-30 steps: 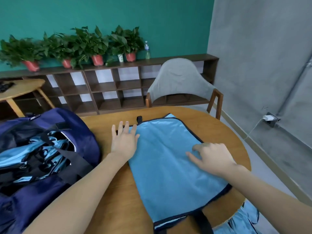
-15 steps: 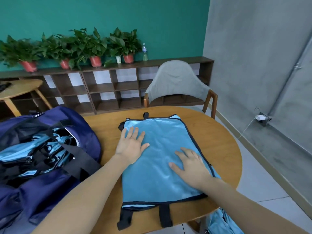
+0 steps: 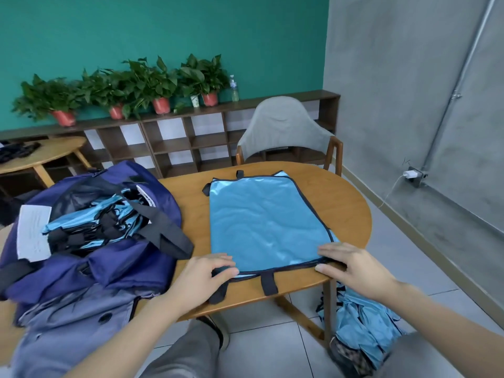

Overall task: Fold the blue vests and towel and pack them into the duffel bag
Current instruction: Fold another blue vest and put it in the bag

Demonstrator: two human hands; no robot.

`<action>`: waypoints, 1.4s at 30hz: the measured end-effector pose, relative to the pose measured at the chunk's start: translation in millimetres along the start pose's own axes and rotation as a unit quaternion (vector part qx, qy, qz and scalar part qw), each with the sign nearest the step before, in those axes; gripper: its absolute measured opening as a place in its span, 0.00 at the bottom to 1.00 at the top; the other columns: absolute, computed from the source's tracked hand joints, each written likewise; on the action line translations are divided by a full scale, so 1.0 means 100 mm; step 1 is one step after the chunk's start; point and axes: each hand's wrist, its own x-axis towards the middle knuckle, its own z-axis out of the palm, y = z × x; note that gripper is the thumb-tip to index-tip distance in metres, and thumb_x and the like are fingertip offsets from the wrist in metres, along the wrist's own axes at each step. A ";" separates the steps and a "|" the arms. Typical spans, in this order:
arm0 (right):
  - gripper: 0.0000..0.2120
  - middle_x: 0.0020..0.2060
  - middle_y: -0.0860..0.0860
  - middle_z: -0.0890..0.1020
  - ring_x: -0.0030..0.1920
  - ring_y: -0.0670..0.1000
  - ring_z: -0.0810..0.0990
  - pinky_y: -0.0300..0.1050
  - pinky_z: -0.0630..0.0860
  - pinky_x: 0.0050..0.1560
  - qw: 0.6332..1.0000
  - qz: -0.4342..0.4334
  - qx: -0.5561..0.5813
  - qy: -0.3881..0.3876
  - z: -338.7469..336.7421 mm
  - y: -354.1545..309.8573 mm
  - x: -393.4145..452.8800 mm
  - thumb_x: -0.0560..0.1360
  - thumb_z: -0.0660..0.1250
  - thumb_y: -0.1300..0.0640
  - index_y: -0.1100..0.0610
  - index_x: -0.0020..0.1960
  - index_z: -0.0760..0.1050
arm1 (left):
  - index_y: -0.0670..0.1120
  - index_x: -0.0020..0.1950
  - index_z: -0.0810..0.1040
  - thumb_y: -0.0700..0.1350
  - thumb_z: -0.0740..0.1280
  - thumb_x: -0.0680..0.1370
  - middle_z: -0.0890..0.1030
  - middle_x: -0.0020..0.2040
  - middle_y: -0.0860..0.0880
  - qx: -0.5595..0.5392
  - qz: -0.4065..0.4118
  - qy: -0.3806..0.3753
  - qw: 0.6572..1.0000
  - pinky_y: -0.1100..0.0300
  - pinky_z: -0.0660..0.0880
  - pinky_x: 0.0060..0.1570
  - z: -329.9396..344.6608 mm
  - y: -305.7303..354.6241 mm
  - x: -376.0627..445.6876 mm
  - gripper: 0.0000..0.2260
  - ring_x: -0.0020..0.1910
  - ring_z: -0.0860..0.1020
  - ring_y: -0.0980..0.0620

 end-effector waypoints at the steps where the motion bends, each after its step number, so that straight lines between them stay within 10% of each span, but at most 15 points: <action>1: 0.32 0.67 0.38 0.75 0.70 0.38 0.68 0.28 0.56 0.72 1.000 0.002 0.008 -0.001 0.01 -0.01 -0.05 0.75 0.60 0.29 0.49 0.69 0.77 | 0.53 0.63 0.84 0.70 0.65 0.73 0.78 0.63 0.63 0.005 -0.004 -0.009 1.000 0.69 0.63 0.71 0.02 -0.03 -0.08 0.28 0.66 0.70 0.73; 5: 0.28 0.63 0.38 0.75 0.68 0.38 0.69 0.20 0.52 0.68 0.999 0.008 0.029 0.027 0.05 -0.02 -0.20 0.70 0.71 0.38 0.50 0.67 0.79 | 0.52 0.70 0.77 0.68 0.65 0.74 0.71 0.71 0.60 0.020 -0.021 -0.028 0.999 0.72 0.55 0.73 0.11 -0.03 -0.33 0.30 0.73 0.65 0.67; 10: 0.17 0.56 0.48 0.85 0.60 0.50 0.82 0.42 0.70 0.67 0.996 -0.025 -0.020 0.079 0.13 0.00 -0.31 0.69 0.79 0.54 0.55 0.57 0.85 | 0.52 0.65 0.82 0.62 0.74 0.69 0.74 0.65 0.62 0.005 -0.031 0.006 0.999 0.72 0.60 0.72 0.10 0.13 -0.56 0.27 0.68 0.70 0.69; 17: 0.08 0.46 0.49 0.86 0.49 0.49 0.82 0.46 0.78 0.53 0.997 0.028 0.029 0.060 -0.08 -0.31 -0.49 0.78 0.72 0.53 0.56 0.53 0.85 | 0.51 0.44 0.87 0.53 0.77 0.73 0.86 0.41 0.59 0.012 -0.058 0.055 0.997 0.64 0.76 0.48 0.00 0.36 -0.74 0.07 0.42 0.82 0.61; 22: 0.01 0.39 0.43 0.86 0.42 0.42 0.82 0.37 0.77 0.44 0.980 0.055 0.174 0.073 -0.54 -0.62 -0.60 0.73 0.76 0.52 0.49 0.44 0.86 | 0.54 0.37 0.83 0.49 0.77 0.74 0.80 0.30 0.55 -0.060 -0.035 0.102 0.992 0.63 0.69 0.34 -0.33 0.59 -0.77 0.06 0.30 0.73 0.59; 30: 0.05 0.42 0.44 0.87 0.44 0.42 0.83 0.36 0.77 0.46 0.951 0.073 0.259 0.153 -0.82 -0.62 0.02 0.72 0.77 0.53 0.51 0.46 0.86 | 0.53 0.60 0.82 0.41 0.69 0.80 0.86 0.48 0.45 -0.195 -0.030 0.061 0.979 0.51 0.79 0.52 -0.70 0.57 -0.29 0.11 0.47 0.83 0.47; 35: 0.05 0.47 0.40 0.84 0.52 0.44 0.81 0.35 0.71 0.50 0.966 0.110 0.200 0.125 -0.35 -0.26 0.65 0.75 0.74 0.52 0.48 0.51 0.83 | 0.51 0.55 0.82 0.39 0.71 0.79 0.78 0.28 0.58 -0.233 -0.102 0.095 0.962 0.70 0.70 0.41 -0.46 0.36 0.11 0.09 0.33 0.76 0.63; 42: 0.05 0.48 0.40 0.84 0.51 0.47 0.82 0.33 0.73 0.49 0.966 0.142 0.183 0.119 0.07 0.03 0.86 0.75 0.74 0.50 0.47 0.51 0.84 | 0.48 0.50 0.85 0.40 0.75 0.75 0.87 0.43 0.49 -0.307 -0.182 0.168 0.919 0.61 0.78 0.44 -0.08 -0.04 0.27 0.06 0.45 0.86 0.51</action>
